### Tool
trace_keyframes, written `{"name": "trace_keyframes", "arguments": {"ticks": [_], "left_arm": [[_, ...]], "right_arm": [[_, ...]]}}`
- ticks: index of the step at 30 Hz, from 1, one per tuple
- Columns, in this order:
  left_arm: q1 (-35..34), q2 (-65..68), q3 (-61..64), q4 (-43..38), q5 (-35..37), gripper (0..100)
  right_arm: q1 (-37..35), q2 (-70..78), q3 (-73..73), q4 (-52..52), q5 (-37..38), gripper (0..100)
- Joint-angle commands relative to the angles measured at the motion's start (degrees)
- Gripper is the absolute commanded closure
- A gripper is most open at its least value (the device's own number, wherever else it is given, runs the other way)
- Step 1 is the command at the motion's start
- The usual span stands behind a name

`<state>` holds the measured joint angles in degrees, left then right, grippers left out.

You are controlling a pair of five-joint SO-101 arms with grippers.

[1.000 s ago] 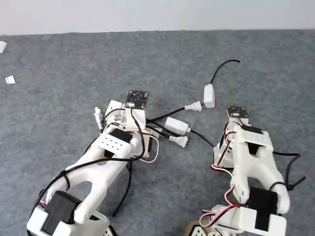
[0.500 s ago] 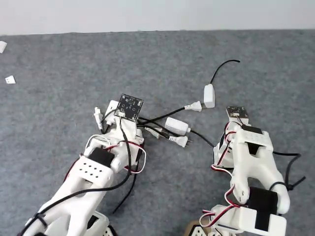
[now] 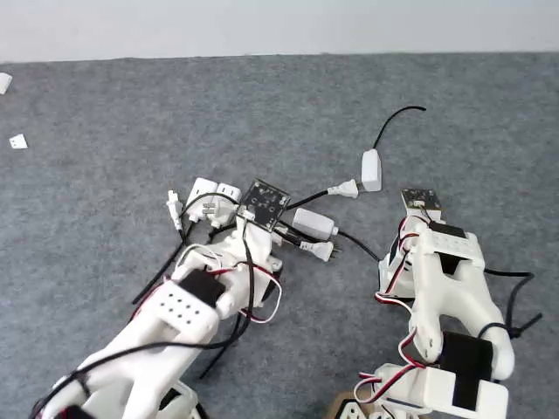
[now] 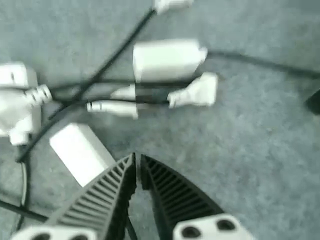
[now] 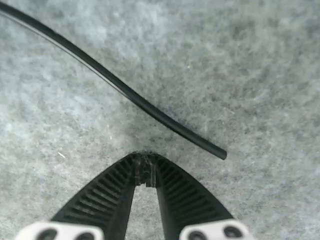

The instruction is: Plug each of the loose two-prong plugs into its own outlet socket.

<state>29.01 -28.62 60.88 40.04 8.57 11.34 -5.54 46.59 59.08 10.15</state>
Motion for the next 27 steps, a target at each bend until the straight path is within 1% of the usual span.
{"name": "trace_keyframes", "arguments": {"ticks": [1,3,6,11,15,21,24,27], "left_arm": [[-2.81,9.14,-6.46,-3.96,-0.26,98],[-5.36,14.68,-9.98,-4.13,-0.26,99],[-7.74,19.43,-13.23,-4.13,-0.26,99],[-10.81,19.78,-13.58,-3.69,-0.26,99],[-14.51,19.60,-13.93,-0.26,-0.26,99],[-14.77,19.87,-13.93,1.23,-0.53,98],[-14.77,19.87,-13.93,4.22,-0.62,98],[-15.12,19.87,-13.93,5.54,-0.62,98]], "right_arm": [[-0.31,0.22,-2.55,-0.66,-0.53,99.1],[-0.31,0.22,-2.55,-0.66,-0.44,99.1],[-0.31,0.22,-2.55,-0.57,-0.35,99.1],[-0.22,0.22,-2.64,-0.57,-0.09,99.1],[-0.13,0.22,-2.64,-0.57,0.00,99.1],[-0.13,0.22,-2.73,-0.57,0.00,99.1],[0.04,0.22,-2.73,-0.48,0.00,99.1],[-0.04,0.22,-2.73,-0.48,0.00,99.1]]}}
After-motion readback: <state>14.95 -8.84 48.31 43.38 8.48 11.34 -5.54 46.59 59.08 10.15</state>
